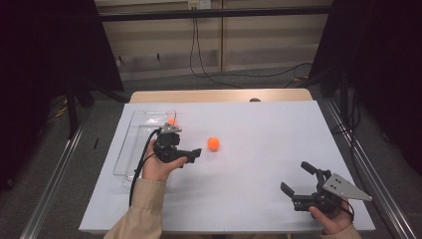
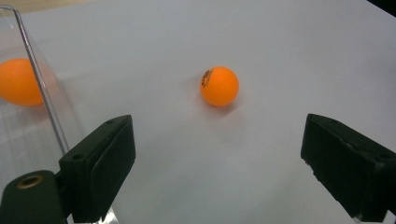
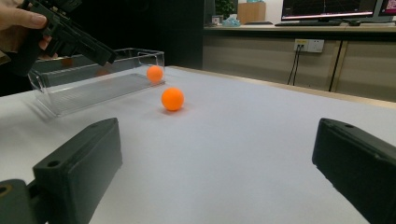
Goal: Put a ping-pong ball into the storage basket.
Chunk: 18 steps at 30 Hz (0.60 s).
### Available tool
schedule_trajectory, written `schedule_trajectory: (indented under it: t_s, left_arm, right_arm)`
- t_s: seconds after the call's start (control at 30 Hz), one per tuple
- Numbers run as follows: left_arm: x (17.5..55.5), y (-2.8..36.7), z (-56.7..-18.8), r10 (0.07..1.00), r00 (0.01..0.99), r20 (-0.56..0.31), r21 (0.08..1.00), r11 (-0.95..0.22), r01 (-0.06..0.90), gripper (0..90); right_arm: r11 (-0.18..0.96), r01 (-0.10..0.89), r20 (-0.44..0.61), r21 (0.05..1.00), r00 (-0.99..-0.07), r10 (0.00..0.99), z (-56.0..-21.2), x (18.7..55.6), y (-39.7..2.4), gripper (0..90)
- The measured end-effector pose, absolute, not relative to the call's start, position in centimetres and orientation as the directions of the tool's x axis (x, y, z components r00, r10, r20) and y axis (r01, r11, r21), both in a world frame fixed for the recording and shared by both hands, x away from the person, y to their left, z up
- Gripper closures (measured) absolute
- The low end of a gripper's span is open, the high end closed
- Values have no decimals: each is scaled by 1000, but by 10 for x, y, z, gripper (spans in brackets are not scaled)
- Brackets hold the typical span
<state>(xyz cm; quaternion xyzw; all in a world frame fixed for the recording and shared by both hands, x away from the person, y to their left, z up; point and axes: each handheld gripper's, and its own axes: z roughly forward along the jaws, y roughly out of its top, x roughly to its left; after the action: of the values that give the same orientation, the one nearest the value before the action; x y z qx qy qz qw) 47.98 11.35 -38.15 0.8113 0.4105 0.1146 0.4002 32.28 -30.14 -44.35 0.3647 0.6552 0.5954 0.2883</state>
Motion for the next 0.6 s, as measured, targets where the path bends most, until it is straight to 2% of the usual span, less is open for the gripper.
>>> schedule_trajectory:
  t_s: [0.6]
  left_arm:
    - [483, 98, -392, 767, 630, -124, 755, -339, 561, 90]
  right_arm:
    - [23, 132, 57, 991, -571, 819, -444, 323, -301, 12]
